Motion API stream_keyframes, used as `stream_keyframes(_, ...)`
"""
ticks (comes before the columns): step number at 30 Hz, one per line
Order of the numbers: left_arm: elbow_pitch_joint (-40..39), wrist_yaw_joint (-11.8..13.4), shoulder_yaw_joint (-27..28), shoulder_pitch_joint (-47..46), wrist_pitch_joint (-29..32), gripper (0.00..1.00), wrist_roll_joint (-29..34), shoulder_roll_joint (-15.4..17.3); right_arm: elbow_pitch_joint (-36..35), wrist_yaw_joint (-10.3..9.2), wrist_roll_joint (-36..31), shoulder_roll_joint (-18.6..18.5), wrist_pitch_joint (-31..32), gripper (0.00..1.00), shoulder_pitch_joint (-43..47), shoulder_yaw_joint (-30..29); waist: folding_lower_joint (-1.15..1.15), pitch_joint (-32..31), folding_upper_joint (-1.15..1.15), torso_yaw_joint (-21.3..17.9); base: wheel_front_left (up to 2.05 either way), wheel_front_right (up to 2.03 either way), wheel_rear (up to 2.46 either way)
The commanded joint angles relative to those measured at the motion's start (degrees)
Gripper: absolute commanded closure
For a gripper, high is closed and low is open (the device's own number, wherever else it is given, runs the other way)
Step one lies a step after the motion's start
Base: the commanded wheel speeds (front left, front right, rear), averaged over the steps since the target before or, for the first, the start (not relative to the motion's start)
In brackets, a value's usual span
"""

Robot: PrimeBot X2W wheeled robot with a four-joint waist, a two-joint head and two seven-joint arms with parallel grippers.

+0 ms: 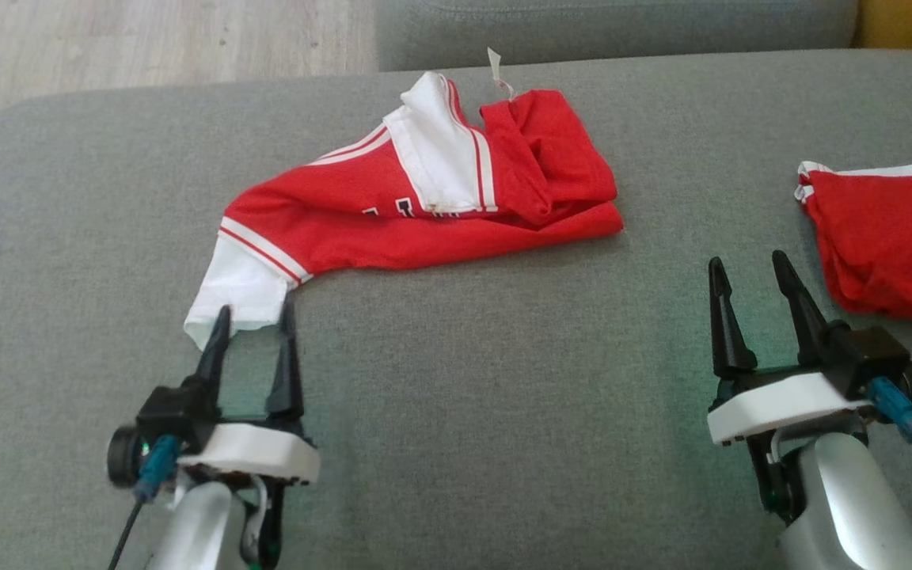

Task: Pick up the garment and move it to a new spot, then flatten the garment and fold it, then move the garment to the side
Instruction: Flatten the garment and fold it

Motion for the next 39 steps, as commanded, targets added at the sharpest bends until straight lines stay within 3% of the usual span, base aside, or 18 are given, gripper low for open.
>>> stream_keyframes(1, -0.8, 0.5, 2.6, -2.3, -0.5, 0.00, 0.4, 0.9, -2.1, 0.37, 0.5, 0.1, -0.6, 0.00, -1.4, 1.5, 0.00, 0.4, 0.00, -0.2, 0.00, 0.00, 0.00)
stream_keyframes(11, 14.9, 3.8, 5.2, -11.9, 6.2, 0.00, 0.6, 6.0, -3.3, 0.37, 1.3, 0.1, -0.6, 0.00, -2.1, 2.4, 0.00, 4.0, 0.00, -2.4, 0.00, 0.00, 0.00)
stream_keyframes(15, 19.7, 3.3, 5.0, -14.6, 8.0, 0.00, 0.7, 7.5, -3.5, 0.37, 1.5, 0.1, -0.6, 0.00, -2.5, 2.4, 0.00, 4.9, 0.00, -3.1, 0.00, 0.00, 0.00)
stream_keyframes(21, 25.6, 0.6, 3.4, -17.0, 10.7, 0.00, 0.6, 8.5, -3.7, 0.37, 1.7, 0.1, -0.6, 0.00, -2.7, 2.2, 0.00, 5.5, 0.00, -3.5, 0.00, 0.00, 0.00)
stream_keyframes(22, 26.2, 0.2, 3.2, -17.2, 10.8, 0.55, 0.6, 8.5, -3.7, 0.37, 1.7, 0.1, -0.6, 0.00, -2.7, 2.1, 0.00, 5.4, 0.00, -3.4, 0.00, 0.00, 0.00)
stream_keyframes(23, 26.6, -0.1, 2.9, -17.4, 10.6, 1.00, 0.7, 8.5, -3.7, 0.37, 1.8, 0.1, -0.6, 0.00, -2.7, 2.1, 0.00, 5.3, 0.00, -3.3, 0.00, 0.00, 0.00)
stream_keyframes(32, 23.3, -0.5, 2.4, -16.9, 0.6, 1.00, 1.0, 8.1, -2.7, 0.37, 1.5, 0.1, -0.6, 0.00, -2.5, 2.2, 0.00, 3.1, 0.00, -1.5, 0.00, 0.00, 0.00)
stream_keyframes(39, 6.3, 2.2, 3.4, -10.9, -0.5, 1.00, 4.1, 9.0, -1.7, 0.37, 1.9, 0.1, -0.6, 0.00, -1.5, 1.5, 0.00, 0.3, 0.00, 0.4, 0.00, 0.00, 0.00)
